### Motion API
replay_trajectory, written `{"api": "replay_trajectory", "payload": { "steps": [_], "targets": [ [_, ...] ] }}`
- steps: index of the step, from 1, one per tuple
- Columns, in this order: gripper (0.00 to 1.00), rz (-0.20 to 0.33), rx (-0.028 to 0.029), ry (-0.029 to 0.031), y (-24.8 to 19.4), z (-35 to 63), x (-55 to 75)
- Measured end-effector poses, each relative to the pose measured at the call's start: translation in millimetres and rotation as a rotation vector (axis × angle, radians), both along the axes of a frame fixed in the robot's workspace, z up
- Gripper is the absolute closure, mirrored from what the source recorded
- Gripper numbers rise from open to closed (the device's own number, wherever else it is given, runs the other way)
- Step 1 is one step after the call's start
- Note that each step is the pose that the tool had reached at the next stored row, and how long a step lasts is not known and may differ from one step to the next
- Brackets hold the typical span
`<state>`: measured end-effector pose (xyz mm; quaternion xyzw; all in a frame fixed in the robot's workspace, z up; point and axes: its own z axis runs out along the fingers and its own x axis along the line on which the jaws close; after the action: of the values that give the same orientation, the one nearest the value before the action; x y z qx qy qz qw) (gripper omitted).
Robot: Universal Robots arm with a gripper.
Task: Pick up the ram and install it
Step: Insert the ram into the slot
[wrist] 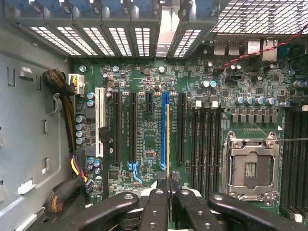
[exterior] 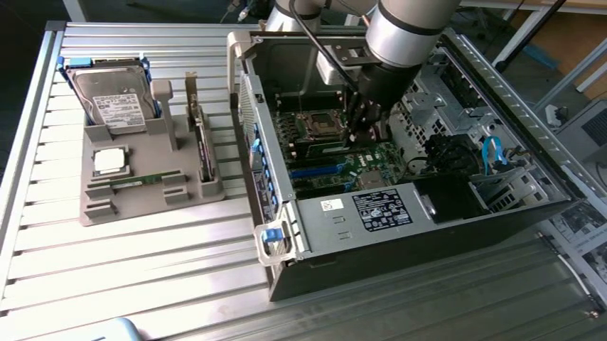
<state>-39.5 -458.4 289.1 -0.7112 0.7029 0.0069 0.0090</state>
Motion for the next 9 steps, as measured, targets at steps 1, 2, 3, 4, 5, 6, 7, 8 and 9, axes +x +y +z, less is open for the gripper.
{"api": "replay_trajectory", "payload": {
  "steps": [1, 2, 3, 4, 5, 6, 7, 8, 9],
  "targets": [
    [0.88, 0.000, 0.0000, 0.0000, 0.0, -0.7, 0.0],
    [0.88, 0.000, 0.0000, 0.0000, 0.0, -1.2, -0.1],
    [0.88, 0.000, 0.0000, 0.0000, 0.0, -1.9, -0.1],
    [0.88, 0.000, 0.0001, 0.0000, 0.0, -2.6, -0.1],
    [0.88, 0.000, 0.0001, 0.0000, 0.0, -3.4, -0.2],
    [0.88, 0.000, 0.0000, 0.0000, 0.0, -3.9, -0.2],
    [0.88, 0.000, 0.0000, 0.0000, 0.0, -4.6, -0.2],
    [0.88, 0.000, 0.0000, 0.0000, 0.0, -5.2, -0.3],
    [0.88, 0.000, 0.0000, 0.0000, 0.0, -6.4, -0.3]
  ]
}}
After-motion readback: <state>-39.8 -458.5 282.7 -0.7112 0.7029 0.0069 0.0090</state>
